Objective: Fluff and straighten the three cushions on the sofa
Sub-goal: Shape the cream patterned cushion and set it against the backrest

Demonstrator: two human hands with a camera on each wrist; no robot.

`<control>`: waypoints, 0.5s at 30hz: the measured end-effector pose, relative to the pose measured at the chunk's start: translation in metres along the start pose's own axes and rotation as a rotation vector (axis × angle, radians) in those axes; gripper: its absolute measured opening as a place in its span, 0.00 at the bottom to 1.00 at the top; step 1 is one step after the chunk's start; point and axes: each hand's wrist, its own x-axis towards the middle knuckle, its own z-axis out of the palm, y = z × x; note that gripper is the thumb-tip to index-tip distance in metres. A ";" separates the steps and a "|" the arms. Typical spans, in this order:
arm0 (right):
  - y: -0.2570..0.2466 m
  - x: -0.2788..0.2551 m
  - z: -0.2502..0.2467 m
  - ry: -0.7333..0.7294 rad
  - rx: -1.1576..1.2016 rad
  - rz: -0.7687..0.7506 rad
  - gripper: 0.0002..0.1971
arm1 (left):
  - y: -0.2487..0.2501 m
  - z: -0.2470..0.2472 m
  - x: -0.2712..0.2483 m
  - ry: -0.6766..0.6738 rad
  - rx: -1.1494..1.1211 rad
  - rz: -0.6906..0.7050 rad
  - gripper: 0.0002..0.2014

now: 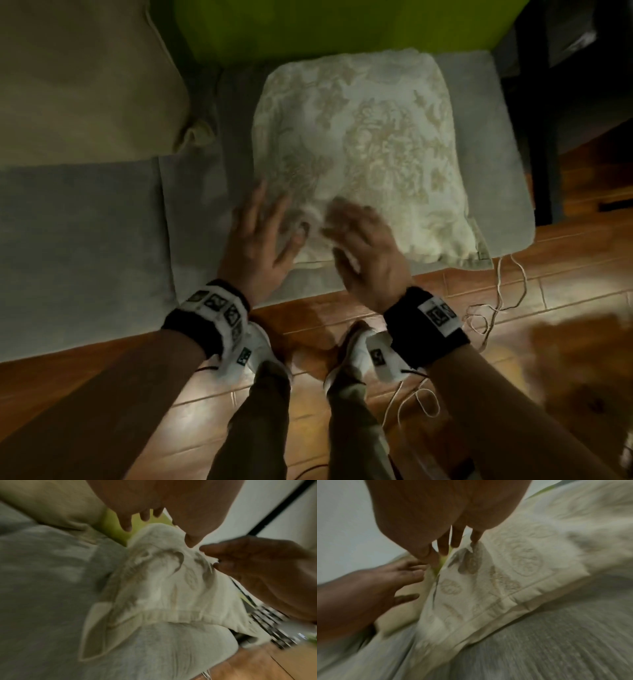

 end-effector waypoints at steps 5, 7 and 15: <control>0.068 -0.007 -0.033 -0.152 -0.130 0.612 0.52 | 0.008 0.047 0.033 -0.287 0.259 0.034 0.54; 0.098 -0.027 -0.031 -0.325 -0.195 0.565 0.58 | 0.000 0.057 0.028 -0.354 0.334 0.029 0.58; 0.149 -0.082 -0.061 -0.686 -0.244 0.793 0.61 | -0.002 0.033 0.026 -0.528 0.414 -0.040 0.39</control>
